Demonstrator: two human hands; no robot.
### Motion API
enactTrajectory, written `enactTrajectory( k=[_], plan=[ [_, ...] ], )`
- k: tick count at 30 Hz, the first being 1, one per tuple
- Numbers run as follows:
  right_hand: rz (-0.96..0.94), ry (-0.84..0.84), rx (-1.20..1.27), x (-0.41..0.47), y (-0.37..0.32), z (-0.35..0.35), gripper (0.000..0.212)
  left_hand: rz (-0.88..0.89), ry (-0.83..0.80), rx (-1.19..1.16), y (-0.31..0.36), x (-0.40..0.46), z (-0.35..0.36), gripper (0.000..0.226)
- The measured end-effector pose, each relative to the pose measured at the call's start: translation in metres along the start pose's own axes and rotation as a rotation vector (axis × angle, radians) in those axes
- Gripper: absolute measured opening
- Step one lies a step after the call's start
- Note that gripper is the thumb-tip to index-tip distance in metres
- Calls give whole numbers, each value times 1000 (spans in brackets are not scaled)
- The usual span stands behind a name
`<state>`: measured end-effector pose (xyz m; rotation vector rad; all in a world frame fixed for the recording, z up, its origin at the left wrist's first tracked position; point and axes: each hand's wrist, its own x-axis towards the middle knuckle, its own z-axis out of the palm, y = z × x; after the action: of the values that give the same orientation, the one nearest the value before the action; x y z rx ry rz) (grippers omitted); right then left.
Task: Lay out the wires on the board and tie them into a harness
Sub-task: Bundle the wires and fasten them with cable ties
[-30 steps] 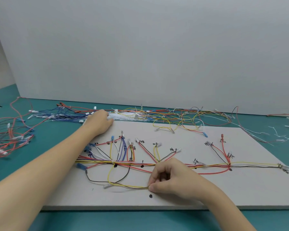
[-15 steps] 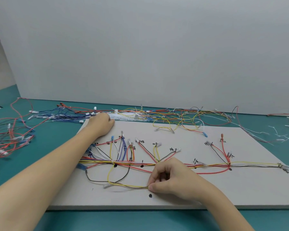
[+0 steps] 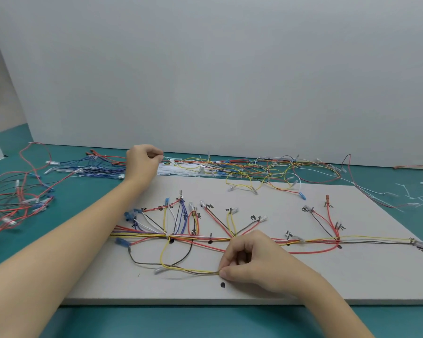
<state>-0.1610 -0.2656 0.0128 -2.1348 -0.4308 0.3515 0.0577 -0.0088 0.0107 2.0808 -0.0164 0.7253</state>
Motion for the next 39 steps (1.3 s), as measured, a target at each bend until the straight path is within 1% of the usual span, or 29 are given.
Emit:
enactTrajectory(
  k=[3,5,7,9,12,14,15,17,18,19,20,23,25,27,28,29,31,33,35,39],
  plan=[
    [-2,3,-8,0,0,0,3,-203,83,-226,12,2,-5,15],
    [-3,2,-15,0,0,0,3,-364,82,-455,26,1,-10,15],
    [-8,-2,-19,0,0,0,3,-455,-39,-650,47,-11,-18,13],
    [-14,-9,-14,0,-1,-1,3,-473,-200,-745,71,-31,-22,15],
    [-25,-17,4,0,-1,-2,3,-528,-439,-795,101,-78,-24,18],
    [-32,-15,5,-1,-1,-2,3,-564,-581,-757,114,-113,-24,19],
    [-40,-11,5,-1,-1,-2,3,-505,-616,-660,119,-130,-25,19],
    [-54,3,5,-1,-1,-1,3,-220,-595,-409,125,-154,-28,22],
    [-60,9,1,-1,-1,-1,4,-121,-577,-368,129,-164,-30,23],
    [-64,17,-1,0,0,-1,6,-90,-574,-381,131,-172,-32,24],
    [-63,22,0,0,0,0,9,-113,-585,-440,131,-178,-33,24],
    [-49,24,3,0,1,1,13,-346,-606,-606,123,-190,-30,19],
    [-39,27,13,0,2,1,7,-421,-560,-564,112,-194,-27,18],
    [-28,36,18,0,3,1,3,-390,-526,-472,103,-196,-26,20],
    [-24,41,18,0,3,1,3,-344,-524,-433,99,-198,-26,23],
    [-21,44,15,0,3,0,3,-270,-524,-385,97,-201,-27,27],
    [-24,50,0,0,3,1,5,-70,-500,-239,95,-208,-27,29],
    [-30,62,-25,0,4,1,9,61,-465,-131,92,-212,-27,29],
    [-24,80,-47,2,6,1,10,67,-476,-142,90,-212,-28,31],
    [-24,80,-47,1,6,2,5,-89,-550,-298,86,-207,-31,36]
  ],
)
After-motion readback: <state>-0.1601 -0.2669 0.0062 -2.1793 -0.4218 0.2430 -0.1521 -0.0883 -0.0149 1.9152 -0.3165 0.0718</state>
